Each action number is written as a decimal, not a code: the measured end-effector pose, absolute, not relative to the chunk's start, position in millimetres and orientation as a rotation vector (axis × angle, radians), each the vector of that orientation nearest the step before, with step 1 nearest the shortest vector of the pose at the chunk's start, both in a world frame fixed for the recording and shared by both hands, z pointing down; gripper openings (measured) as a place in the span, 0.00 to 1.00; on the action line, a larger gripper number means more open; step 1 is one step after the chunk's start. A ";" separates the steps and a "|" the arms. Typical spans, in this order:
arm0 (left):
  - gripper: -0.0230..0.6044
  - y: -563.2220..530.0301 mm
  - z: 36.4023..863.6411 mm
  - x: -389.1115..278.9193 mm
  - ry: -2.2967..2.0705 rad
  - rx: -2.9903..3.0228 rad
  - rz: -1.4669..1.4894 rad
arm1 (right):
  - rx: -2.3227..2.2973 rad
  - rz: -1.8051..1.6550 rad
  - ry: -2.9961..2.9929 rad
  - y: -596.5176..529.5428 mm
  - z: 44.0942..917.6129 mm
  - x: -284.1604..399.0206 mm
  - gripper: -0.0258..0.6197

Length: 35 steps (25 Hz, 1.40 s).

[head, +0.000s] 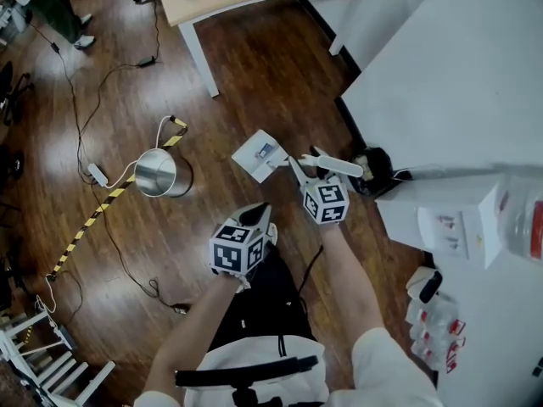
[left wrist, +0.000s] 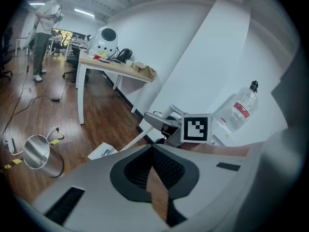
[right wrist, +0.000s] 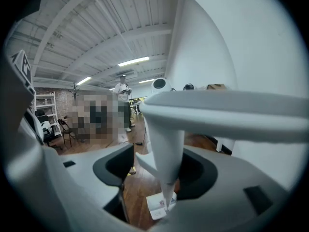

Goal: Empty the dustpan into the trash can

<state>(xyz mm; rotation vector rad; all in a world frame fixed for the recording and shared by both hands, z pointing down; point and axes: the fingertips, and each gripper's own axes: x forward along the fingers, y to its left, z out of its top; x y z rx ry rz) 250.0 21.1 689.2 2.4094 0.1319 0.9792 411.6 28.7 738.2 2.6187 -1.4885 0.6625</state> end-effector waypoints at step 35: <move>0.02 -85.4 647.7 169.6 -0.237 2.361 0.793 | 2.166 0.702 -1.819 -49.4 650.0 373.3 0.36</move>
